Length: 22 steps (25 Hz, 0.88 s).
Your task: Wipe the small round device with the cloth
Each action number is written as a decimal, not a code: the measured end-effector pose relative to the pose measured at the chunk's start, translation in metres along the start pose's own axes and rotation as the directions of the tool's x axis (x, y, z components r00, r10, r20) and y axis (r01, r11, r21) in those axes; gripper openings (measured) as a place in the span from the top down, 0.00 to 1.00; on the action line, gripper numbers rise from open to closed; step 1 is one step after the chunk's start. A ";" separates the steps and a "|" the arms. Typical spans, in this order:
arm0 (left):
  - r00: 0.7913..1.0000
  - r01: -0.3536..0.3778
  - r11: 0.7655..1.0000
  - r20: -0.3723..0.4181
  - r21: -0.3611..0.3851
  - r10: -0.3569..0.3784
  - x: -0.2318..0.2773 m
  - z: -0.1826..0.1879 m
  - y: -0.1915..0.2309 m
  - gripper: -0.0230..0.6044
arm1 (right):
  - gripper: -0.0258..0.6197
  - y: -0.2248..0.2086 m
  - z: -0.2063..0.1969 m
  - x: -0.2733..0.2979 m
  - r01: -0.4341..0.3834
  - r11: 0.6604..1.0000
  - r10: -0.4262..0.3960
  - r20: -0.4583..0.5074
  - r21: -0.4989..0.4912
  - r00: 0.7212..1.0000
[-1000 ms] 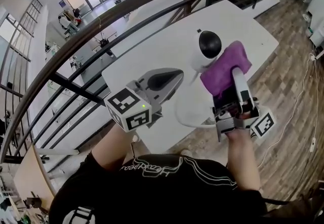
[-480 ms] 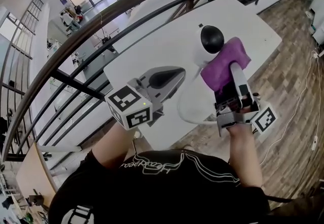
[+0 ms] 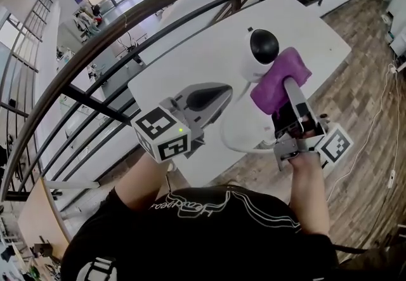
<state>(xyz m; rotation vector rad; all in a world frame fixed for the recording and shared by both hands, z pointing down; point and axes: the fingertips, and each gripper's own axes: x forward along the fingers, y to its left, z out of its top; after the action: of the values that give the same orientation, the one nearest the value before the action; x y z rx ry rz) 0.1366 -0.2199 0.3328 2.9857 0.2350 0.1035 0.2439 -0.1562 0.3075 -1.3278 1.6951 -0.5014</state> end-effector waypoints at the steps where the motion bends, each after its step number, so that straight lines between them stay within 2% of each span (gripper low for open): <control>1: 1.000 -0.001 1.000 0.002 0.001 0.001 0.000 0.000 0.000 0.95 | 0.86 -0.002 -0.001 0.000 0.016 1.000 -0.016 -0.019 -0.002 1.000; 8: 1.000 -0.014 1.000 0.011 -0.004 0.014 -0.010 0.002 0.012 0.95 | 0.86 -0.012 -0.012 0.004 0.099 0.995 -0.102 -0.146 -0.023 0.984; 13: 1.000 -0.016 1.000 0.022 -0.006 0.016 -0.008 0.002 0.009 0.95 | 0.86 -0.013 -0.013 -0.008 0.124 0.989 -0.138 -0.193 -0.086 0.971; 17: 0.999 -0.027 1.000 0.020 -0.014 0.027 -0.008 -0.001 0.007 0.95 | 0.86 -0.006 -0.011 -0.018 0.099 0.989 -0.120 -0.196 -0.113 0.973; 22: 0.999 -0.023 1.000 0.024 -0.020 0.023 -0.013 0.001 -0.001 0.95 | 0.86 0.018 -0.011 -0.027 0.040 0.993 -0.059 -0.175 -0.111 0.983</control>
<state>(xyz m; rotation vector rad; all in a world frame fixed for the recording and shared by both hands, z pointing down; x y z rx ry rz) 0.1237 -0.2212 0.3307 2.9690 0.1959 0.0716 0.2255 -0.1277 0.3096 -1.4409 1.8614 -0.5792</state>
